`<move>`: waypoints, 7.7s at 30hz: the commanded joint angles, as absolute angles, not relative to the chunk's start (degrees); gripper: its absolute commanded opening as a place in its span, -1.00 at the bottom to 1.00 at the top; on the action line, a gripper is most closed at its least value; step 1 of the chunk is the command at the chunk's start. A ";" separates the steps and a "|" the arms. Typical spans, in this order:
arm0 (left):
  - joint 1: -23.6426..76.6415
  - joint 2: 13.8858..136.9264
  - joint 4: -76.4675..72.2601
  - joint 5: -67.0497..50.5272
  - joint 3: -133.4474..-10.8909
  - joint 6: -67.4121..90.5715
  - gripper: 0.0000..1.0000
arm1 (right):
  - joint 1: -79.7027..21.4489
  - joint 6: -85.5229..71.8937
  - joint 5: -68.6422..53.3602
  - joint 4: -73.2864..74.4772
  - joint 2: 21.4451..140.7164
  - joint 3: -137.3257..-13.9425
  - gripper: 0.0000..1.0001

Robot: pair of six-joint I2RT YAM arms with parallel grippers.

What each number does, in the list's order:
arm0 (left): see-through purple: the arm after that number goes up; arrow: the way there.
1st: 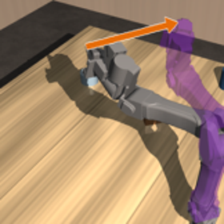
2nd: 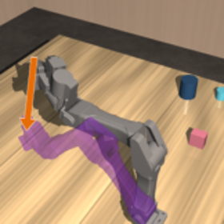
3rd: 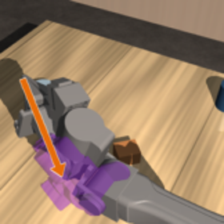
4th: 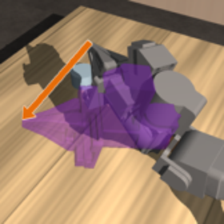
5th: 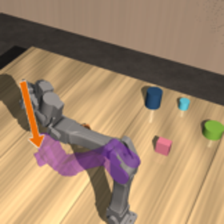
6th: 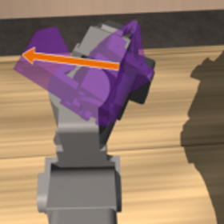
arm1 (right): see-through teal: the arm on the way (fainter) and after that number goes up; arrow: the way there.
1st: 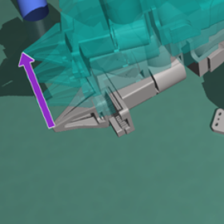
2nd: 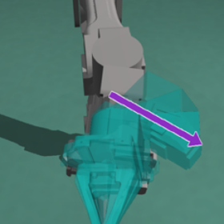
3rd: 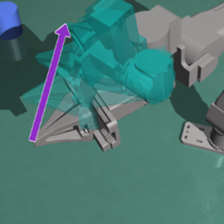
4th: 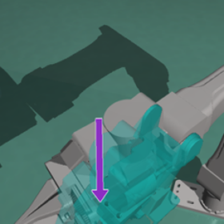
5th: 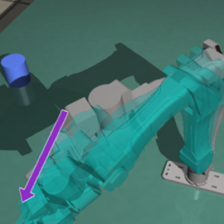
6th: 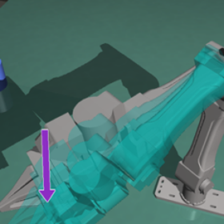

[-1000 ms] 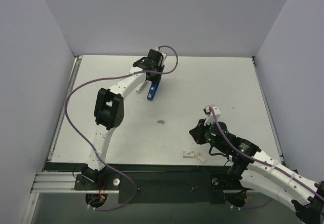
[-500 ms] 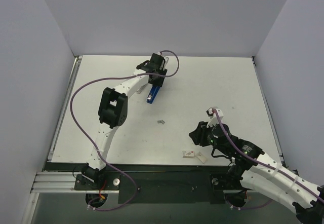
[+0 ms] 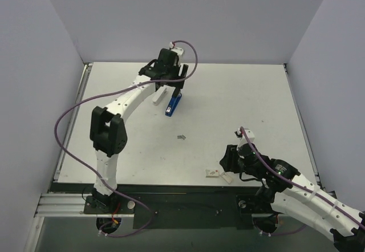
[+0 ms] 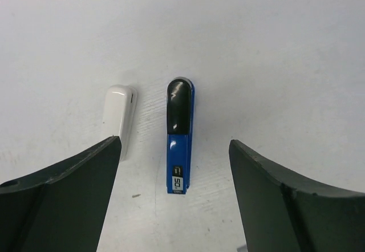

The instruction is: Unload the staples from the stapler

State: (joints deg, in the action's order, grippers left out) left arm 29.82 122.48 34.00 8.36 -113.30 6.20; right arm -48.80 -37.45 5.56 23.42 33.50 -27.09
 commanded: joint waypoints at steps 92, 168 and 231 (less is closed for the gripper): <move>52.47 53.97 14.59 11.78 -49.05 19.16 0.71 | -44.21 -21.55 3.97 10.38 90.88 -43.85 -0.31; 52.56 32.87 16.17 10.28 -40.34 26.10 0.70 | -45.97 2.55 -3.87 16.17 115.58 -78.92 -0.28; 52.56 31.82 17.67 10.11 -41.40 26.54 0.70 | -50.89 -50.88 21.18 10.81 90.79 -51.77 -0.91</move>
State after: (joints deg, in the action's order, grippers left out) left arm 52.42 32.25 18.20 10.09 -39.97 26.46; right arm -50.41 -47.42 18.87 10.48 89.27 -51.79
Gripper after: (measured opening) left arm 0.851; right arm 0.128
